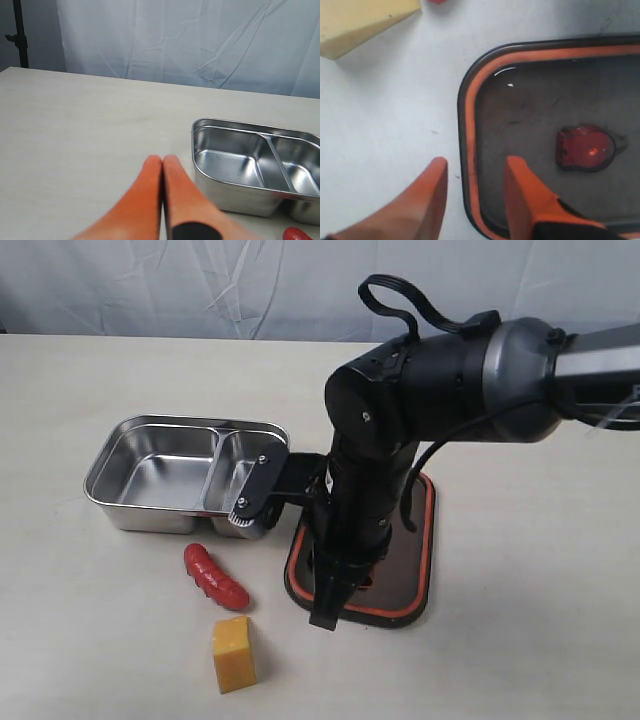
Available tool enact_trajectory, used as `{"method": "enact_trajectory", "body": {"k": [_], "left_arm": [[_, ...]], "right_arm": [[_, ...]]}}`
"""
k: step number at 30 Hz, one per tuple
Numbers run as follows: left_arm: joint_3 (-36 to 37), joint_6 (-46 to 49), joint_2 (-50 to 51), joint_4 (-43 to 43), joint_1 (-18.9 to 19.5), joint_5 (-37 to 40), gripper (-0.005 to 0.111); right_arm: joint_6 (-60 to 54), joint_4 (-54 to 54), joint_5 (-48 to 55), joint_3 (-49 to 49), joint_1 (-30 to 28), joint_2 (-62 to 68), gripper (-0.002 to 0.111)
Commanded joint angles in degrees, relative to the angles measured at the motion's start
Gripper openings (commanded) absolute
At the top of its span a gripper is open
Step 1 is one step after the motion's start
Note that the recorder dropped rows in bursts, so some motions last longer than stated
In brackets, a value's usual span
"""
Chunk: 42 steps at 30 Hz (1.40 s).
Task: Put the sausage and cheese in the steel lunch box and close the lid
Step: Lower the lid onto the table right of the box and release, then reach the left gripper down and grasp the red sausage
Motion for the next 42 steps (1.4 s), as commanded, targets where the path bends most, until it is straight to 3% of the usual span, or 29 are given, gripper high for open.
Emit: {"method": "enact_trajectory", "body": {"k": [1,6,8,10,18,20,25,31,33,35,38,42], "left_arm": [[0.2,-0.1,-0.4,0.3,0.0,-0.4,0.0],[0.2,-0.1,-0.4,0.3,0.0,-0.4,0.0],[0.2,0.7,-0.4,2.2,0.0,-0.4,0.0],[0.2,1.0,-0.4,6.0,0.0,-0.4,0.0],[0.2,1.0,-0.4,9.9,0.0,-1.5,0.0],[0.2,0.2,-0.4,7.8,0.0,-6.8,0.0],[0.2,-4.8,-0.4,-9.5,0.0,-24.3,0.0],[0.2,-5.9,-0.4,-11.3,0.0,-34.5,0.0],[0.2,-9.4,-0.4,-11.5,0.0,-32.3,0.0],[-0.7,-11.6,-0.4,-11.5,0.0,-24.9,0.0],[-5.5,-11.2,1.3,-9.6,0.0,-10.6,0.0],[-14.3,-8.0,9.9,-3.7,0.0,-1.4,0.0]], "right_arm": [[3.5,0.7,-2.1,0.0,-0.2,-3.2,0.038],[4.4,4.6,-8.3,0.0,-3.1,-8.9,0.032],[4.4,6.3,-10.5,0.0,-5.1,-11.0,0.02],[4.7,7.6,-13.1,0.0,-7.5,-13.1,0.0],[5.4,8.5,-15.0,0.1,-16.5,-17.6,0.0],[5.4,8.5,-15.0,0.1,-17.7,-17.7,0.0],[5.5,8.2,-14.9,0.1,-18.6,-17.7,0.0],[5.5,8.0,-15.5,0.1,-18.6,-17.6,0.0],[5.5,8.0,-16.5,0.1,-18.6,-17.6,0.0],[5.5,8.2,-18.0,0.1,-18.6,-17.6,0.0],[8.3,8.3,-20.3,0.1,-18.7,-17.6,0.0],[10.6,8.3,-21.8,0.1,-18.7,-17.6,0.0]]}}
